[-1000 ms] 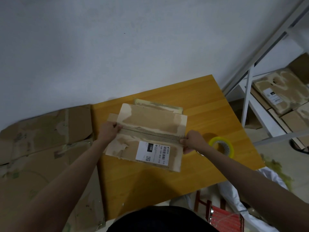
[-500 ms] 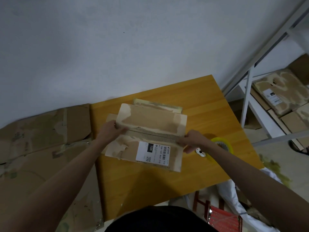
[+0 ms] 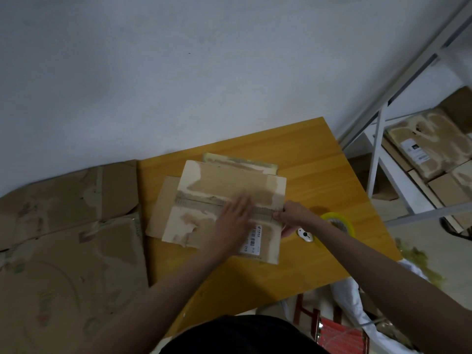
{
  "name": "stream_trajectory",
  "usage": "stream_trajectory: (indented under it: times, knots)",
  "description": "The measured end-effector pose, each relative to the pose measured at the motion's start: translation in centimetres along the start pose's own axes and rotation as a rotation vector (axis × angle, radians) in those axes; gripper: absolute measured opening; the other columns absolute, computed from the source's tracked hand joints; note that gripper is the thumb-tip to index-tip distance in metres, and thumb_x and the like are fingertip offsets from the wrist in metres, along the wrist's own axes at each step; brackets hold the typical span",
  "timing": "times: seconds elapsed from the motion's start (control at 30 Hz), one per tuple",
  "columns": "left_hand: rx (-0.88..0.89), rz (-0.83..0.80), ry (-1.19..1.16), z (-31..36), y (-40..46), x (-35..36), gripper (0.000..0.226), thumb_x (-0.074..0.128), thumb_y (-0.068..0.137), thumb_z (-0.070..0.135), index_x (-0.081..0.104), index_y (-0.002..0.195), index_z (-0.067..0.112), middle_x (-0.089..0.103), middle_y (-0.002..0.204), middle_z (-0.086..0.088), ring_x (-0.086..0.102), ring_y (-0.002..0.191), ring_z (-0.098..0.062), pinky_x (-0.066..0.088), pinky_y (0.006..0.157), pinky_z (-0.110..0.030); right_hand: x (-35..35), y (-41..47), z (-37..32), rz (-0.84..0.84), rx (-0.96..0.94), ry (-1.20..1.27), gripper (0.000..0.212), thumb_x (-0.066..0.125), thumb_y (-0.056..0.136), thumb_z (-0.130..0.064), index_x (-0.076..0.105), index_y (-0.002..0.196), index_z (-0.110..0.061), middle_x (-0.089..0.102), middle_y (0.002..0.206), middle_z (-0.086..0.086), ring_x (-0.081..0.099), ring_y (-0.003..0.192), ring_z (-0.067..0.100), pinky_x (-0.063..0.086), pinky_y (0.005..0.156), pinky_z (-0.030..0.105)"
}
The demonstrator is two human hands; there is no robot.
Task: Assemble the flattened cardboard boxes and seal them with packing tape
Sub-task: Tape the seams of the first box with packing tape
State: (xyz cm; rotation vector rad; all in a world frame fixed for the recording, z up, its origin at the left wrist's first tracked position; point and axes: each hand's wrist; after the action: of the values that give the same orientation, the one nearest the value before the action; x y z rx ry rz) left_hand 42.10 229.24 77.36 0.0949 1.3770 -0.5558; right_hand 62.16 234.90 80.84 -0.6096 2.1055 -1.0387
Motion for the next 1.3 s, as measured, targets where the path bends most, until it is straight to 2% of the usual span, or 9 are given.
stream_trajectory:
  times: [0.07,0.27,0.5,0.73,0.83,0.97,1.07,1.17,1.3]
  knots:
    - [0.022,-0.047,-0.007,1.6,-0.5,1.7,0.071,0.004,0.101,0.054,-0.002,0.159,0.014,-0.011,0.166,-0.005,-0.015,0.152,-0.026,0.009,0.125,-0.046,-0.1,-0.2,0.1,-0.012,0.003,0.013,0.029,0.050,0.104,-0.024,0.059,0.118,0.000,0.073,0.102,0.017,0.074,0.084,0.033,0.061,0.079,0.044]
    - [-0.103,0.033,0.033,-4.4,-3.4,1.7,0.074,-0.012,0.095,0.066,-0.016,0.156,0.024,-0.022,0.164,0.004,-0.018,0.151,-0.018,0.006,0.125,-0.046,-0.2,0.1,0.5,-0.025,-0.054,0.046,0.025,0.049,0.104,-0.018,0.058,0.122,-0.001,0.069,0.096,0.014,0.074,0.081,0.031,0.062,0.076,0.044]
    - [-0.326,0.052,-0.097,-9.7,-4.8,-0.1,0.081,0.001,0.090,0.077,-0.011,0.157,0.034,-0.021,0.165,0.004,-0.015,0.152,-0.026,0.006,0.122,-0.057,-0.2,0.5,0.9,0.045,-0.101,0.026,0.026,0.051,0.104,-0.023,0.062,0.103,0.001,0.073,0.090,0.018,0.074,0.079,0.034,0.061,0.077,0.044]
    - [-0.422,-0.024,-0.197,-6.1,-3.2,0.0,0.123,0.015,0.059,0.103,-0.013,0.156,0.034,-0.030,0.161,0.003,-0.023,0.149,-0.031,0.000,0.117,-0.064,-3.7,0.4,4.4,0.335,-0.157,0.196,0.016,0.050,0.104,-0.014,0.062,0.106,-0.003,0.071,0.091,0.021,0.071,0.070,0.032,0.061,0.065,0.040]
    - [-0.420,-0.045,-0.200,-5.0,-3.2,-0.2,0.132,0.020,0.050,0.107,-0.016,0.155,0.035,-0.033,0.160,0.004,-0.026,0.148,-0.032,-0.004,0.114,-0.067,-6.1,1.0,9.9,0.382,-0.107,-0.075,0.031,0.056,0.100,-0.016,0.064,0.075,0.000,0.070,0.072,0.022,0.065,0.055,0.025,0.057,0.058,0.036]
    - [-0.286,-0.084,-0.138,-3.2,-3.0,-0.6,0.139,0.032,0.046,0.105,-0.013,0.156,0.035,-0.034,0.159,0.009,-0.030,0.147,-0.030,-0.005,0.115,-0.070,-6.8,2.2,15.9,0.194,0.009,-0.452,0.049,0.067,0.094,-0.028,0.047,0.052,-0.013,0.047,0.050,0.006,0.042,0.045,0.015,0.034,0.045,0.026]
    - [-0.174,-0.113,-0.118,-1.2,-2.4,-0.4,0.140,0.034,0.045,0.106,-0.010,0.157,0.034,-0.034,0.159,0.010,-0.031,0.147,-0.024,-0.001,0.118,-0.066,-6.0,2.9,17.5,0.043,0.013,-0.591,0.040,0.075,0.088,-0.033,0.049,0.059,-0.022,0.051,0.060,0.003,0.048,0.054,0.013,0.042,0.054,0.027]
    - [-0.203,-0.108,-0.134,0.1,-1.7,0.0,0.138,0.055,0.050,0.094,-0.003,0.159,0.031,-0.029,0.161,0.009,-0.026,0.149,-0.024,-0.001,0.120,-0.062,-5.2,3.9,18.8,-0.073,0.003,-0.680,0.040,0.077,0.084,-0.041,0.073,0.097,-0.004,0.070,0.099,0.018,0.067,0.092,0.027,0.054,0.085,0.039]
    - [-0.258,-0.084,-0.114,1.0,-0.9,-0.2,0.135,0.069,0.056,0.084,-0.001,0.159,0.030,-0.023,0.163,0.007,-0.020,0.151,-0.025,0.001,0.121,-0.059,-5.0,4.6,19.9,0.013,-0.107,-0.909,0.036,0.075,0.084,-0.046,0.057,0.095,-0.017,0.057,0.087,0.001,0.062,0.094,0.022,0.047,0.085,0.038]
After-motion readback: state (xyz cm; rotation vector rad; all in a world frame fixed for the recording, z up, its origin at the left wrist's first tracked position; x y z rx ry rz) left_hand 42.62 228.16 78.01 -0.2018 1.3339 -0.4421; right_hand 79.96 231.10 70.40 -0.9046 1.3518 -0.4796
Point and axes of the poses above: each hand's wrist, its own y-axis towards the middle knuckle, its own x-axis out of the palm, z = x × y
